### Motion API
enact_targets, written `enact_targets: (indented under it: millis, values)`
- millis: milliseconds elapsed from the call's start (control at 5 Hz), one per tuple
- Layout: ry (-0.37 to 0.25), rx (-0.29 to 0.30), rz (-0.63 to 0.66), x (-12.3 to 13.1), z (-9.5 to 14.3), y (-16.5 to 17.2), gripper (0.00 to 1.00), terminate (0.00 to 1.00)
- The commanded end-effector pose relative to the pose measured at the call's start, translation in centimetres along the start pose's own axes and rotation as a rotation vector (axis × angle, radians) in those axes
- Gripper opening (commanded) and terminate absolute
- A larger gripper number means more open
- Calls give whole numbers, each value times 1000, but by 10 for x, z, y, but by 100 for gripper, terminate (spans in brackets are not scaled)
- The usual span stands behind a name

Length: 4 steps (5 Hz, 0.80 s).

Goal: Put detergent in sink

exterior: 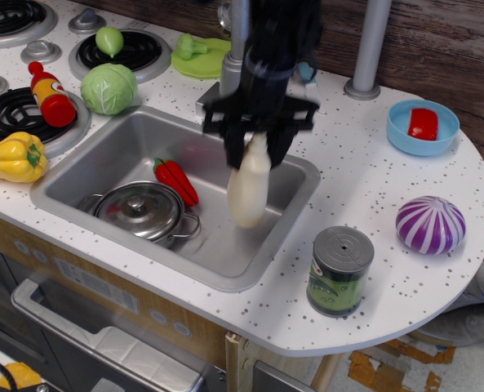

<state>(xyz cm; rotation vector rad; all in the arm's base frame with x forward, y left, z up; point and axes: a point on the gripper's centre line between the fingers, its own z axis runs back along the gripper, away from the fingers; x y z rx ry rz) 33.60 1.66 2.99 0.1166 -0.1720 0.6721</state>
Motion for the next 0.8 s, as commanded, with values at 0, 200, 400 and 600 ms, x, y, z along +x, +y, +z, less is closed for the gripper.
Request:
enact_targets:
  millis: [0, 200, 400, 600]
  values:
    - [-95, -94, -106, 7, 3, -2, 100, 0]
    - [-95, -94, -106, 7, 3, -2, 100, 0]
    - [-95, -94, -106, 7, 3, -2, 100, 0]
    - [-95, -94, -106, 7, 3, -2, 100, 100]
